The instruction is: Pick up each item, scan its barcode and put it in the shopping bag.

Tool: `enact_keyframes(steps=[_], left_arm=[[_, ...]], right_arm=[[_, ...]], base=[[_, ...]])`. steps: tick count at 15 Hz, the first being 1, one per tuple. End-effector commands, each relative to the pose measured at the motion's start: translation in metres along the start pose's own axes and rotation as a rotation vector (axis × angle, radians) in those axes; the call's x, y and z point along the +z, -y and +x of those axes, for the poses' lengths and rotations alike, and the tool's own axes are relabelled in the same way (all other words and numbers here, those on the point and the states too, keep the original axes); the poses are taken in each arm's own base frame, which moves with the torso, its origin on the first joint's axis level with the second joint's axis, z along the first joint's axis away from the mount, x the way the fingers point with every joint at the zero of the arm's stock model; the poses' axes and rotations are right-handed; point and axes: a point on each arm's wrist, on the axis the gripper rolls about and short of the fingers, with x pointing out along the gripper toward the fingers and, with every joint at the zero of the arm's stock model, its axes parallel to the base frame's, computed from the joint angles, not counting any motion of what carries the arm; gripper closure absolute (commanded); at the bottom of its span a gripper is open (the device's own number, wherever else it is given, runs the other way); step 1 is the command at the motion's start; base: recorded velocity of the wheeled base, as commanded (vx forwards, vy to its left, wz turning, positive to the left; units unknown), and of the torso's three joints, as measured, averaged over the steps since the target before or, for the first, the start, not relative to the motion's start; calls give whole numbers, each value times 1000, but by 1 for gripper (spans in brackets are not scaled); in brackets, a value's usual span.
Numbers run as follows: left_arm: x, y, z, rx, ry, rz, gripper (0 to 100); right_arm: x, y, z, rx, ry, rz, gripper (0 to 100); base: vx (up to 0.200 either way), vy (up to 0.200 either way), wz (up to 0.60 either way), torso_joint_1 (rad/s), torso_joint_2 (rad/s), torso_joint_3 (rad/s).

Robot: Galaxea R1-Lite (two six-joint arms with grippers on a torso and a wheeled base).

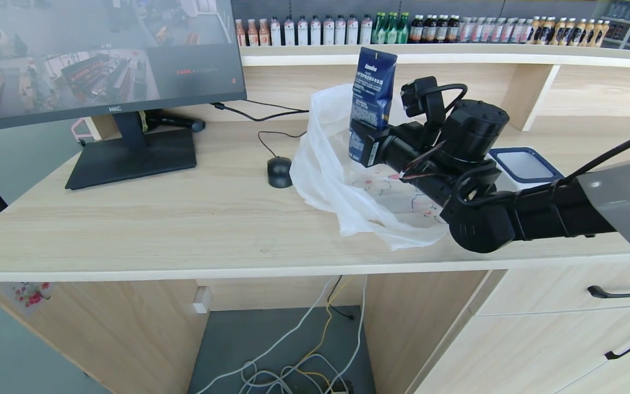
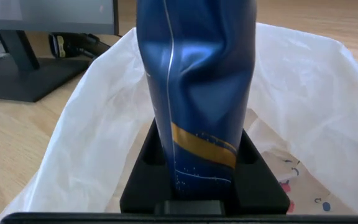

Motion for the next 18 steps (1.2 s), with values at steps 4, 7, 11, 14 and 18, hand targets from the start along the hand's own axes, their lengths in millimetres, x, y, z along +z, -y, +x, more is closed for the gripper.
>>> enact_keyframes(steps=[4,7,11,14,18], left_arm=[[0,0,0,1,0,-1,0],[0,0,0,1,0,-1,0],[0,0,0,-1,0,-1,0],[0,0,0,1,0,-1,0],[0,0,0,1,0,-1,0]], right_arm=[[-10,0,2,0,-20,3,100],[-19,0,3,1,-37,3,100],[-25,-1,4,2,-51,6,100],[-29,1,4,0,-58,6,100],[-30,0,4,-1,-61,26,100]], base=[[0,0,0,0,0,0],[0,0,0,0,0,0],[0,0,0,0,0,0],[0,0,0,0,0,0],[0,0,0,0,0,0]])
